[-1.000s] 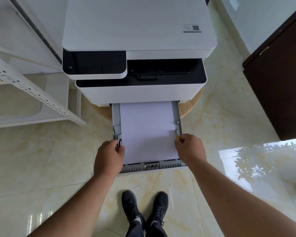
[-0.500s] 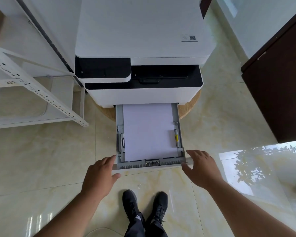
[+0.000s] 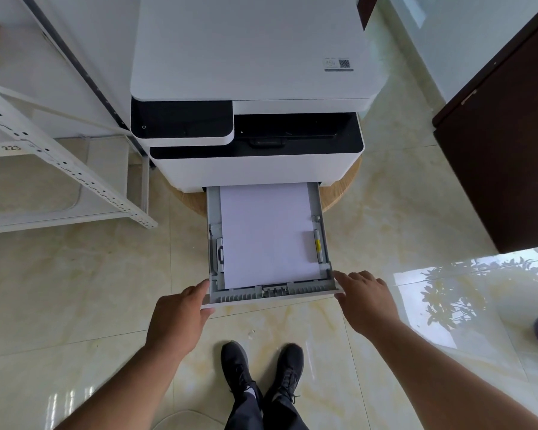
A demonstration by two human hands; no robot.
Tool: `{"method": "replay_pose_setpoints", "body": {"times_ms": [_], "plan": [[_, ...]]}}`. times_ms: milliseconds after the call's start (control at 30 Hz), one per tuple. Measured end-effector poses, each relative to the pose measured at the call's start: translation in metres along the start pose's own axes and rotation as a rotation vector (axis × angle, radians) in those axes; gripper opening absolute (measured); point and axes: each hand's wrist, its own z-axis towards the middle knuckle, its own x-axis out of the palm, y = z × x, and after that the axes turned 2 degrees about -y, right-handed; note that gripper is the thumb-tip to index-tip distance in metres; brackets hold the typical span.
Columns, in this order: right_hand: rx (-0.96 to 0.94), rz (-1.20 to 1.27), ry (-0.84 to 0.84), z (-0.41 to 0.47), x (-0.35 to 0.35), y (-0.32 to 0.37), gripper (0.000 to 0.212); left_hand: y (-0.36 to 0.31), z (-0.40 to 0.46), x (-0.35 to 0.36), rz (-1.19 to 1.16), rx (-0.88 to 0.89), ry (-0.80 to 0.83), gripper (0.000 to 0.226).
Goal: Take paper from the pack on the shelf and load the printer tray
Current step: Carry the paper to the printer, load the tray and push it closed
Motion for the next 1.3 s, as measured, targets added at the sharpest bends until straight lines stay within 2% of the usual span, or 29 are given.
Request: {"method": "replay_pose_setpoints", "body": {"times_ms": [800,1300], "plan": [[-0.022,0.005,-0.048,0.022,-0.017,0.000,0.051,0.002,0.023,-0.008,-0.009,0.006,-0.078,0.057],[-0.038,0.035,-0.077,0.021,-0.018,0.001,0.051,0.011,0.026,-0.006,0.008,0.098,-0.139,0.059]]}}
